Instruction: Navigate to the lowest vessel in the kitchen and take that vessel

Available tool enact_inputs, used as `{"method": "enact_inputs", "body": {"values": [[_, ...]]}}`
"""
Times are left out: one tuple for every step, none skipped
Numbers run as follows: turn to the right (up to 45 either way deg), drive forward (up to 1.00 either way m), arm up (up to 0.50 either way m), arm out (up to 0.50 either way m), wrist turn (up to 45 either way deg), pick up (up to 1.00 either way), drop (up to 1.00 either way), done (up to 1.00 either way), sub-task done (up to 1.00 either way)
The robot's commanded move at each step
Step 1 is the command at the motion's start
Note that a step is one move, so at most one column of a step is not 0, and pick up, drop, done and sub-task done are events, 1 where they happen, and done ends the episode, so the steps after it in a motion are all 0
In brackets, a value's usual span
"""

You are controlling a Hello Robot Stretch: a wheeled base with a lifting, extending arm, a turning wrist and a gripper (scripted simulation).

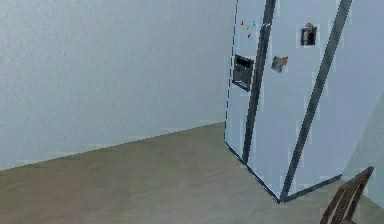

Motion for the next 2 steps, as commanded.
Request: {"method": "enact_inputs", "body": {"values": [[0.0, 0.0, 0.1, 0.0, 0.0, 0.0, 0.0, 0.0, 0.0], [0.0, 0.0, 0.0, 0.0, 0.0, 0.0, 0.0, 1.0, 0.0]]}}
